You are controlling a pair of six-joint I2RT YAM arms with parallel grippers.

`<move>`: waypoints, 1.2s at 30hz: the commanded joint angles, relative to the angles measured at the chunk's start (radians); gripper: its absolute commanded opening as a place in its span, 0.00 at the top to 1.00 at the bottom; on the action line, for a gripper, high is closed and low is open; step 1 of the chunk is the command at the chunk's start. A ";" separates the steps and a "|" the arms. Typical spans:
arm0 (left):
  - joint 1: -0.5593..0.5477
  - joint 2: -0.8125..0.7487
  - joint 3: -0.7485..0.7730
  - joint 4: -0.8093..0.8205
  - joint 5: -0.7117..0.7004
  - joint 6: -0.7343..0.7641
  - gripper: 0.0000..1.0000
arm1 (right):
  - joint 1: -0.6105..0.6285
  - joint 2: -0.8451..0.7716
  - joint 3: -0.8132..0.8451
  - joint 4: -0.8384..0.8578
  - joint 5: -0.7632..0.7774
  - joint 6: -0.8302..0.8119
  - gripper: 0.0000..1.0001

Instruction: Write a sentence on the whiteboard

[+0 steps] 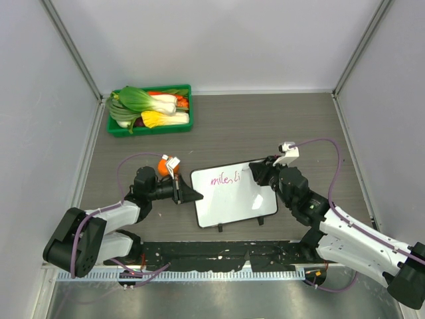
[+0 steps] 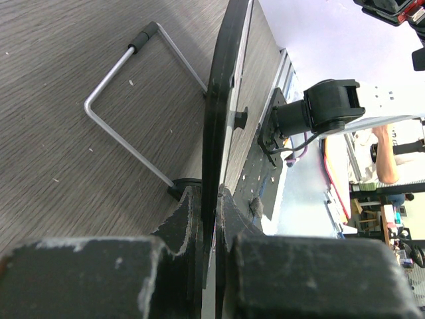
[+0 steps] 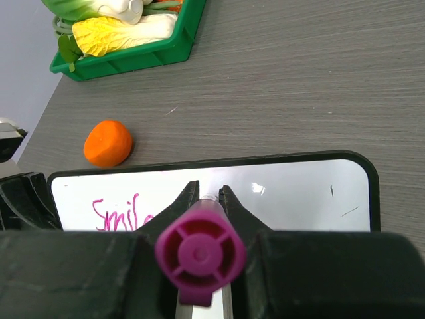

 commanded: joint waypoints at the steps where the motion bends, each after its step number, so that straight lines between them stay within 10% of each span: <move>1: 0.005 0.006 -0.007 -0.050 -0.120 0.083 1.00 | -0.007 0.002 -0.004 -0.014 -0.017 -0.004 0.99; 36: 0.006 0.018 -0.005 -0.037 -0.117 0.080 1.00 | -0.008 -0.077 -0.033 -0.101 -0.168 0.036 0.99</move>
